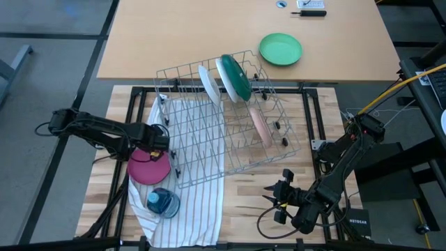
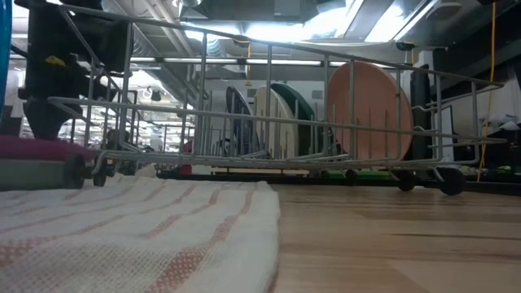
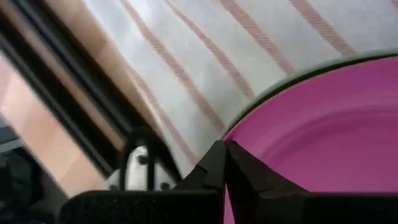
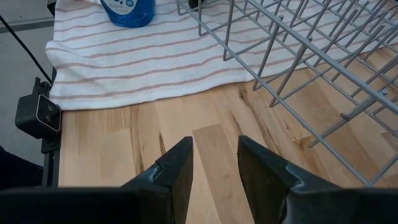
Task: Sort dishes
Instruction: Put the pink plate into the dish rack
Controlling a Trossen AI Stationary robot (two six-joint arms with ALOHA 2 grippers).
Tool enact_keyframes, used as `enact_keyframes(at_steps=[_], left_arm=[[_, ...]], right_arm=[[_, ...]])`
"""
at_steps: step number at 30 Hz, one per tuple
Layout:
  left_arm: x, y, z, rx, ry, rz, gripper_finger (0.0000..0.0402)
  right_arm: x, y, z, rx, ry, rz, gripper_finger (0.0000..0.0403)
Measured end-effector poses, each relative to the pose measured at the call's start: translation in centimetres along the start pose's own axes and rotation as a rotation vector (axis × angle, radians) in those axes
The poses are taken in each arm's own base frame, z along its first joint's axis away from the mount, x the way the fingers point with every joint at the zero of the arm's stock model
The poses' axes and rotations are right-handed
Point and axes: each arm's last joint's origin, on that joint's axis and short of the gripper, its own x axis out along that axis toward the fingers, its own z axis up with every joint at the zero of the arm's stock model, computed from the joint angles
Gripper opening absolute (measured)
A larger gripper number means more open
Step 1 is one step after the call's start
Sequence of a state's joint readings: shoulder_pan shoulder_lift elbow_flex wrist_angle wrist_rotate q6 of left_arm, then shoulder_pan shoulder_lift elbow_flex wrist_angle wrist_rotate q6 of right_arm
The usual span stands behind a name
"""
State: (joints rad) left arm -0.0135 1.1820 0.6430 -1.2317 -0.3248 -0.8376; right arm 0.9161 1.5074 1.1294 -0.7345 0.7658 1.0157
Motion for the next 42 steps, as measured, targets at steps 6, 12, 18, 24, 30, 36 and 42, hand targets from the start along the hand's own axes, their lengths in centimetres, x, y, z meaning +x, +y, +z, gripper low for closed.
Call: enact_keyframes(at_steps=[6, 12, 18, 24, 30, 36, 42], left_arm=[[-0.9, 0.3, 0.3, -0.033, -0.027, 0.041, 0.0], [-1.4, 0.5, 0.5, -0.05, -0.055, 0.063, 0.0], [-1.5, 0.5, 0.5, -0.052, -0.047, 0.053, 0.0], [-1.5, 0.4, 0.5, -0.028, -0.034, 0.038, 0.0011], [-1.5, 0.2, 0.6, -0.018, -0.036, 0.003, 0.0068], [-1.5, 0.0, 0.9, 0.04, -0.058, -0.017, 0.0148], [-1.1, -0.1, 0.8, 0.061, -0.08, -0.002, 0.0187]], right_arm=[[0.0, 0.0, 0.0, 0.0, -0.001, 0.0, 0.0129], [0.0, -0.1, 0.3, 0.01, -0.092, -0.046, 0.0129], [0.0, -0.1, 0.5, 0.012, -0.145, -0.076, 0.0129], [0.0, -0.1, 0.5, 0.012, -0.143, -0.074, 0.0129], [0.0, -0.1, 0.5, 0.012, -0.141, -0.073, 0.0129], [0.0, -0.1, 0.5, 0.012, -0.141, -0.073, 0.0129], [0.0, -0.1, 0.5, 0.012, -0.14, -0.073, 0.0129]])
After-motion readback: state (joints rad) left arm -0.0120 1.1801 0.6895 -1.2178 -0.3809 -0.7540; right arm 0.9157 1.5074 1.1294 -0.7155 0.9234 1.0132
